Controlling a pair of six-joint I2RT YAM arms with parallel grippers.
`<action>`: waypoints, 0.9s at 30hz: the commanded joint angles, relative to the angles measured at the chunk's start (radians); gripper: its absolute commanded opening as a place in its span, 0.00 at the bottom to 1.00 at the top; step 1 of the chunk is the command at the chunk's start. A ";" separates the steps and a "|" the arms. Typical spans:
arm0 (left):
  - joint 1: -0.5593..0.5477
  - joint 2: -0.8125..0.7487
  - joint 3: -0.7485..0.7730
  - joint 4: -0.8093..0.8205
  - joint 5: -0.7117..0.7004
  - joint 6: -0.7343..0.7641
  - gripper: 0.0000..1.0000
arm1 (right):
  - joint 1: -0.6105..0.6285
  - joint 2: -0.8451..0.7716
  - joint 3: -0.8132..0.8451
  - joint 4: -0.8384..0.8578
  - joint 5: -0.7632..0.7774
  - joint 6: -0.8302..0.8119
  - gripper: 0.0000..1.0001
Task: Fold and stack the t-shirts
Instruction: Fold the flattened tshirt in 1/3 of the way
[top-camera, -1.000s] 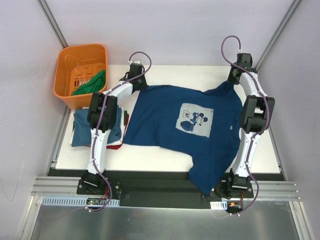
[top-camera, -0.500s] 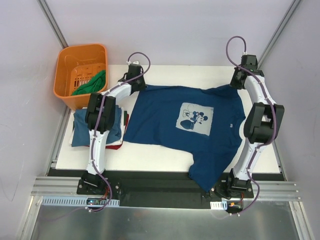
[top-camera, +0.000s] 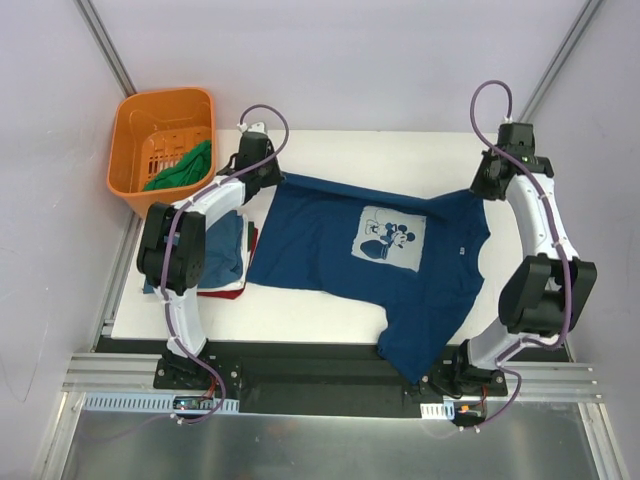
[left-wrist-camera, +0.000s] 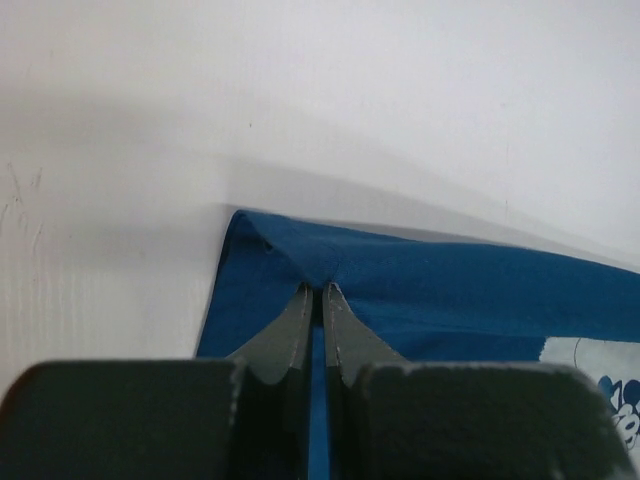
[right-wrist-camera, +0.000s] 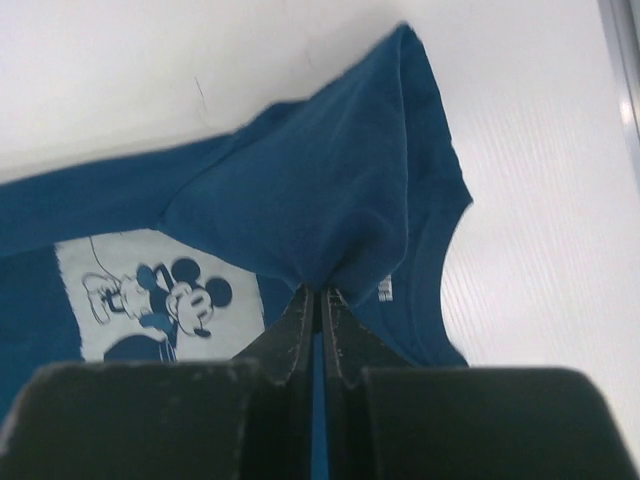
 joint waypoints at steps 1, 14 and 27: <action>0.012 -0.103 -0.077 0.035 -0.034 0.011 0.00 | -0.005 -0.138 -0.100 -0.067 0.010 0.052 0.01; 0.014 -0.203 -0.235 0.033 -0.045 -0.009 0.00 | 0.033 -0.355 -0.388 -0.265 0.102 0.197 0.08; 0.011 -0.356 -0.269 -0.028 0.007 0.010 0.99 | 0.089 -0.539 -0.432 -0.327 0.093 0.201 0.96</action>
